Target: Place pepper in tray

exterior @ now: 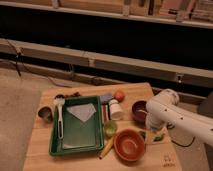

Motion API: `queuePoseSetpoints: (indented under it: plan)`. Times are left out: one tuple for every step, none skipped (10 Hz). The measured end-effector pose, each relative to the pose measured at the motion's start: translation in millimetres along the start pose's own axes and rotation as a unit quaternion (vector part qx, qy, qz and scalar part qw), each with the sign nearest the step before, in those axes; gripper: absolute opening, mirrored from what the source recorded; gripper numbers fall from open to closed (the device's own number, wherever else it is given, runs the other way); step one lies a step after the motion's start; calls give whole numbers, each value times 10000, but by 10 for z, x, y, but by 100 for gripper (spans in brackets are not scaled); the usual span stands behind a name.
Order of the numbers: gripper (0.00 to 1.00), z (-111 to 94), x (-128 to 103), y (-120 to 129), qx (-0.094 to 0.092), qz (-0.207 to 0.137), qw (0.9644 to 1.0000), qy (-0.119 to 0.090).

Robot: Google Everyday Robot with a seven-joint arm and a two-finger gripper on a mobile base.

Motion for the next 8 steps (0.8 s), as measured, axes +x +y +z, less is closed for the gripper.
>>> queuePoseSetpoints:
  plan:
    - [80,10,11,5,-40,33,10000,-1]
    - [80,10,10,7,-58,53,10000,-14]
    - [80,18,14,10,-84,61,9999,-20]
    - [80,32,16,13,-120,63,9999,-26]
    - [80,46,16,8,-147,64,9999,-31]
    - [80,59,12,2,-167,56,9998,-42]
    - [80,70,14,-2,-186,57,9998,-55]
    - [80,75,19,-4,-197,67,9998,-69]
